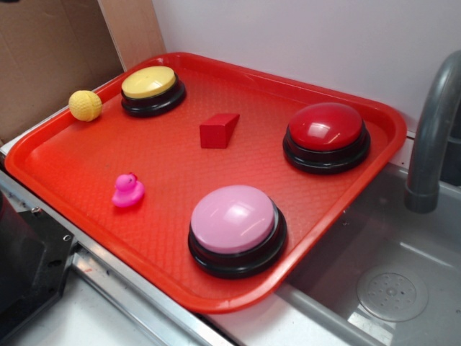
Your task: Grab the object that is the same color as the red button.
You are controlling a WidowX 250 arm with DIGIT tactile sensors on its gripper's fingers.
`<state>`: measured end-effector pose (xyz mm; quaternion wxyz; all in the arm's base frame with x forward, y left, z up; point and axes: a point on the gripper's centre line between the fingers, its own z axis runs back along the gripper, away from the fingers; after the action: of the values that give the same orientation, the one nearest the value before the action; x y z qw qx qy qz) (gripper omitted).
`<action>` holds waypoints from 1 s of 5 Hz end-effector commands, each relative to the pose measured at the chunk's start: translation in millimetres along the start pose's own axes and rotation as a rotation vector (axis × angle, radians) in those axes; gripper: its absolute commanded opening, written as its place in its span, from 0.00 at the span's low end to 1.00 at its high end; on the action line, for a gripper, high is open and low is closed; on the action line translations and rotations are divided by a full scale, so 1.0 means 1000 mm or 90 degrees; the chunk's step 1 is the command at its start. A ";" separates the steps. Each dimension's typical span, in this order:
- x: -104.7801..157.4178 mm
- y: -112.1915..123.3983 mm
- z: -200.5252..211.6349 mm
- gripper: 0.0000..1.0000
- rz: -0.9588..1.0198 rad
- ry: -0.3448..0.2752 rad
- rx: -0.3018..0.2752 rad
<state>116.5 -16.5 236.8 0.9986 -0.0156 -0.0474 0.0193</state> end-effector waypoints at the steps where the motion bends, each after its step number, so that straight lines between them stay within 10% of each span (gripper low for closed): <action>1: 0.000 0.000 0.000 1.00 0.000 0.000 0.000; 5: 0.085 0.011 -0.016 1.00 0.023 0.039 0.016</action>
<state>197.8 -5.0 215.9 0.9993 -0.0047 0.0118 0.0357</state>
